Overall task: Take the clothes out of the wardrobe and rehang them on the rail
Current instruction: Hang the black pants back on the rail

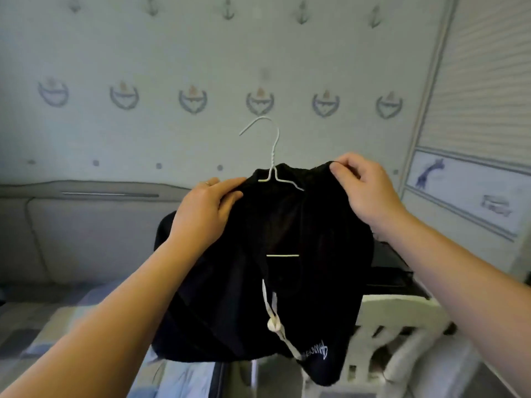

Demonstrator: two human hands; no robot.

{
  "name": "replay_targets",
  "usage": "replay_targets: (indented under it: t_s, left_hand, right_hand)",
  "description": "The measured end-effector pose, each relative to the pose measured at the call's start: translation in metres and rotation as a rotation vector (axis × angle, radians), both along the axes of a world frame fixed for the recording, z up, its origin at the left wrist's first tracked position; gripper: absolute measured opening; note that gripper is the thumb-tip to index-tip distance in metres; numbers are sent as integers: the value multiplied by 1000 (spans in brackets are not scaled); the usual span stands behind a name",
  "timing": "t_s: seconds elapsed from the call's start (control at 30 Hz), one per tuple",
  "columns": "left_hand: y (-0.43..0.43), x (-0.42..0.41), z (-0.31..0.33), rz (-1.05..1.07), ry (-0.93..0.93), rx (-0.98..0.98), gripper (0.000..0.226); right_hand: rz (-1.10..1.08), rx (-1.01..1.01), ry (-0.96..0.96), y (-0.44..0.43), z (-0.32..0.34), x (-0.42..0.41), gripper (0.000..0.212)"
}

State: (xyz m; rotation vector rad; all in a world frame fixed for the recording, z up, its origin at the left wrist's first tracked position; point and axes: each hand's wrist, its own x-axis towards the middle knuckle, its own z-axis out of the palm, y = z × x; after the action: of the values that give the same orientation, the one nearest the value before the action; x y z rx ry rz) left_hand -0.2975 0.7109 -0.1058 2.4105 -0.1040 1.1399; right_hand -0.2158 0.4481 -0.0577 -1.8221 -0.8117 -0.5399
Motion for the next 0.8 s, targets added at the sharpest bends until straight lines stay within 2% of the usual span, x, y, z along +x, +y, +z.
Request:
replay_targets:
  t_s: [0.1,0.17,0.23,0.37,0.53,0.7,0.8]
  left_hand:
    - [-68,45,38,-103,-95,-13,27]
    - [-117,72,62,-189,-149,-17,24]
    - [-168,97,82,-272,-184,-5,23]
    - [-268,147,116,-420,-239,11,23]
    - [-393,198,153,-599,-322,18,22]
    - [-509,236,178,-760,-354,-3,22]
    - [-571,252,190,-832,-369,-17,25]
  right_hand:
    - [87,-135,35,-74,28,-3,20]
    - [37,-211,55,-126,40,-2,24]
    - [-79,-181,32,-179,52,2,22]
    - [-334,-68,-12,-285,78,10,6]
    - [-561,-292,-7,-405,111,13,22]
    - [-739,-313,-72,-489,138,-6,22]
    - [-919,-397,-146,-526,152,-20,21]
